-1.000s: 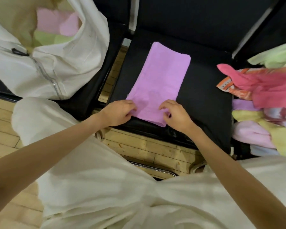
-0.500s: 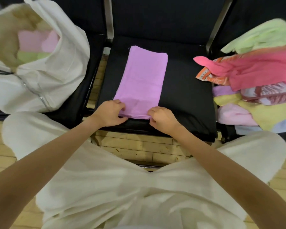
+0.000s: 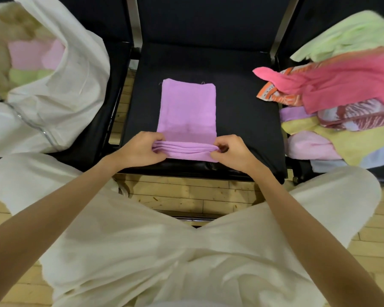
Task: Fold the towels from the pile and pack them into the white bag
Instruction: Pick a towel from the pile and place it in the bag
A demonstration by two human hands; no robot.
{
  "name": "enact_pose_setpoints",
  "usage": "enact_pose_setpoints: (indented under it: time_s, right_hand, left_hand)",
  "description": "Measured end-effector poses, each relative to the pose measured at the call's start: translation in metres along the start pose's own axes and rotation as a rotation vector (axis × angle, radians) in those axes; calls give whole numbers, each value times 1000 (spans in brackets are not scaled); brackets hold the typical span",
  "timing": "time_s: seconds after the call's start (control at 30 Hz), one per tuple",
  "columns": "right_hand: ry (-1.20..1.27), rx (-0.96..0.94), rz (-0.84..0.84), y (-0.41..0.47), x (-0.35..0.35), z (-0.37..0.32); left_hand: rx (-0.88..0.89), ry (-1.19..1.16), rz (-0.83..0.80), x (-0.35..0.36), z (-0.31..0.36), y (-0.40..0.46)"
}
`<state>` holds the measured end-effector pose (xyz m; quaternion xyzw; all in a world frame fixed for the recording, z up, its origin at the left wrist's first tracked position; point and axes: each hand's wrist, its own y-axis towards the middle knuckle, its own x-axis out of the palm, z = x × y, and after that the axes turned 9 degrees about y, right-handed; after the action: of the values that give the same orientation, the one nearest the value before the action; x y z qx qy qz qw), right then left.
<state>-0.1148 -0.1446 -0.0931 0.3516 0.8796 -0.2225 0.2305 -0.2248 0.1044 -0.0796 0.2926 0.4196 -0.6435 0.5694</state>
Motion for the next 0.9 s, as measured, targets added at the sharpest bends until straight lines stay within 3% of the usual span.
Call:
enact_pose_setpoints:
  time_s: [0.17, 0.33, 0.5, 0.7, 0.9]
  right_hand:
    - [415, 78, 209, 3, 1, 2]
    - [548, 227, 497, 38, 10, 4]
    - [237, 185, 567, 67, 24, 10]
    - [-406, 246, 507, 84, 39, 19]
    - [-463, 271, 527, 87, 38, 25]
  left_hand:
    - [-156, -369, 129, -7, 12, 15]
    - [-468, -666, 376, 3, 12, 45]
    - [-530, -441, 535, 28, 1, 70]
    - [-482, 39, 449, 42, -5, 87]
    - [-590, 176, 398, 43, -11, 94]
